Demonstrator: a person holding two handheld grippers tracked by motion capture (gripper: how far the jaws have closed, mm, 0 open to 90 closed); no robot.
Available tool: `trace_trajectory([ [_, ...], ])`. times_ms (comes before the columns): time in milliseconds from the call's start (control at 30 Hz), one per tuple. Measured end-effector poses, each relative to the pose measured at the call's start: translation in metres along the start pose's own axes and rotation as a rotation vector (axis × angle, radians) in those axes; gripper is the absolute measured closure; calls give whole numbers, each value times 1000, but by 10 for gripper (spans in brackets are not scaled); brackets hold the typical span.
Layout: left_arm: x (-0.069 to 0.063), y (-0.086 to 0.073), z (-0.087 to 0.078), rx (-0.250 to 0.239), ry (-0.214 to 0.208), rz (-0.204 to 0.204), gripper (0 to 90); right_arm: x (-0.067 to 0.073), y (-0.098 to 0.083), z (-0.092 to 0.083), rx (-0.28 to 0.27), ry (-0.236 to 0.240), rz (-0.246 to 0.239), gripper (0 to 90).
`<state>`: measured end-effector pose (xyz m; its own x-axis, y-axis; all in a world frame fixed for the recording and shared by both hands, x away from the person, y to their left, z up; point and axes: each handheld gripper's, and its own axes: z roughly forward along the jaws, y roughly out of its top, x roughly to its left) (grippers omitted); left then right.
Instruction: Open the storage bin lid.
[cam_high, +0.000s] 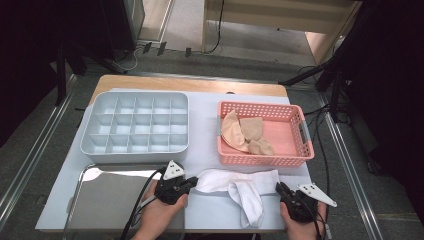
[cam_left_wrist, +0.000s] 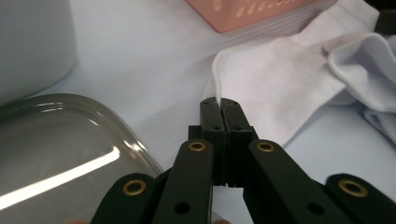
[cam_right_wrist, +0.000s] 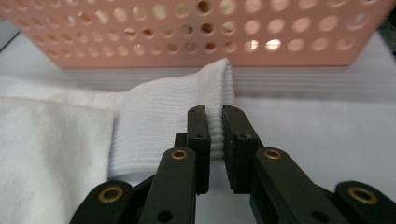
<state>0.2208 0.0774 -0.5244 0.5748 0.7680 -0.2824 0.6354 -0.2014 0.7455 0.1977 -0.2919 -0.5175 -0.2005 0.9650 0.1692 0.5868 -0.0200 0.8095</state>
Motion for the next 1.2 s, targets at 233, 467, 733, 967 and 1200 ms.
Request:
trace_trajectory([
  [233, -3, 0, 5, -2, -5, 10, 900, -23, 6, 1, -10, -32, 25, 830],
  [467, -7, 1, 5, -24, 8, 22, 756, -26, 2, 8, 29, -60, 19, 673],
  [733, -5, 1, 5, -6, -17, 22, 818, 12, -1, -27, -57, 59, -6, 600],
  [967, -3, 2, 1, -26, -11, 21, 742, 58, -19, -28, 33, 196, -48, 540],
  [1200, -4, 2, 2, -9, -15, 26, 767, 74, -32, -17, 129, 139, -143, 638],
])
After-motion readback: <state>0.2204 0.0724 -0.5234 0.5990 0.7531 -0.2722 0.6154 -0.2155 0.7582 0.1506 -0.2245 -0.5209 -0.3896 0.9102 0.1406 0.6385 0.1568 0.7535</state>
